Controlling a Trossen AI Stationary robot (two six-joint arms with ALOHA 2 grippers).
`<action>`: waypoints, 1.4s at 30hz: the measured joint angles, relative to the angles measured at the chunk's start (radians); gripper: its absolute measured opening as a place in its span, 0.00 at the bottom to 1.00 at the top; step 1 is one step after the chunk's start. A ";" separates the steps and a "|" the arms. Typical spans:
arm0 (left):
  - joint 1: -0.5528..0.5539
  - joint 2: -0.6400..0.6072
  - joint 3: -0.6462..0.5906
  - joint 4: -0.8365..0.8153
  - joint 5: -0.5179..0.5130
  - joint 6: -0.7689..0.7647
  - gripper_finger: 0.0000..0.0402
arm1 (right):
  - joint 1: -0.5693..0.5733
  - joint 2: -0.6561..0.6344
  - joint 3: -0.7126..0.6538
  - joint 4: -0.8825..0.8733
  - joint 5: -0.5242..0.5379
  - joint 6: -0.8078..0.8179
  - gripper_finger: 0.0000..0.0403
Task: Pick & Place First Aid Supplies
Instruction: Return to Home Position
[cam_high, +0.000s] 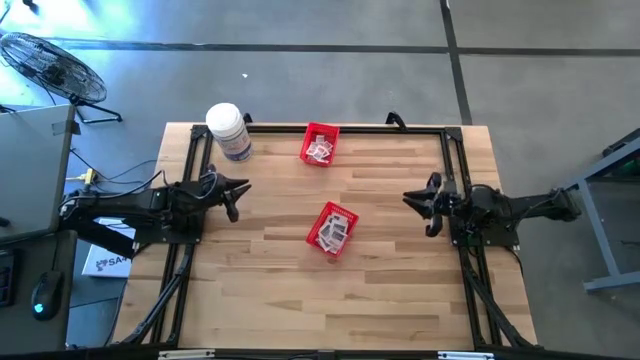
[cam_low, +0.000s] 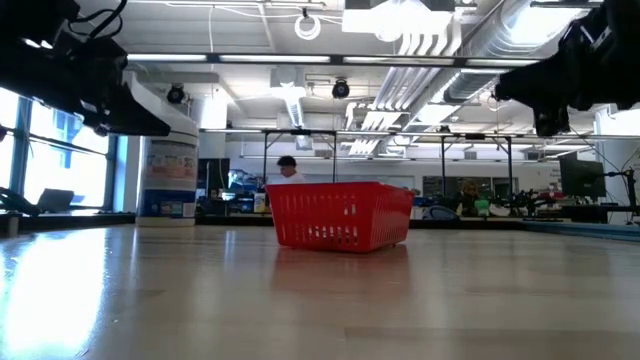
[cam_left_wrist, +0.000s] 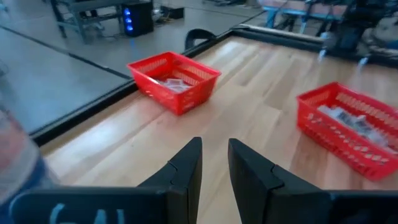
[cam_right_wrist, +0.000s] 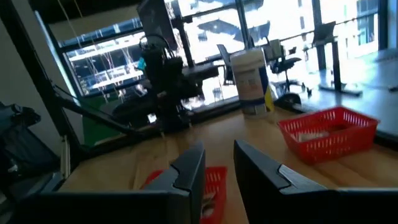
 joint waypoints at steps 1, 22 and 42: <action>0.000 -0.007 -0.009 0.010 0.011 -0.004 0.19 | 0.000 -0.002 0.000 -0.034 0.001 0.030 0.19; 0.000 -0.162 -0.109 0.203 0.086 0.086 0.19 | 0.000 0.009 0.000 -0.054 0.003 0.063 0.19; -0.026 -0.028 -0.106 0.204 0.155 0.063 0.19 | 0.000 0.010 0.000 -0.054 0.003 0.062 0.19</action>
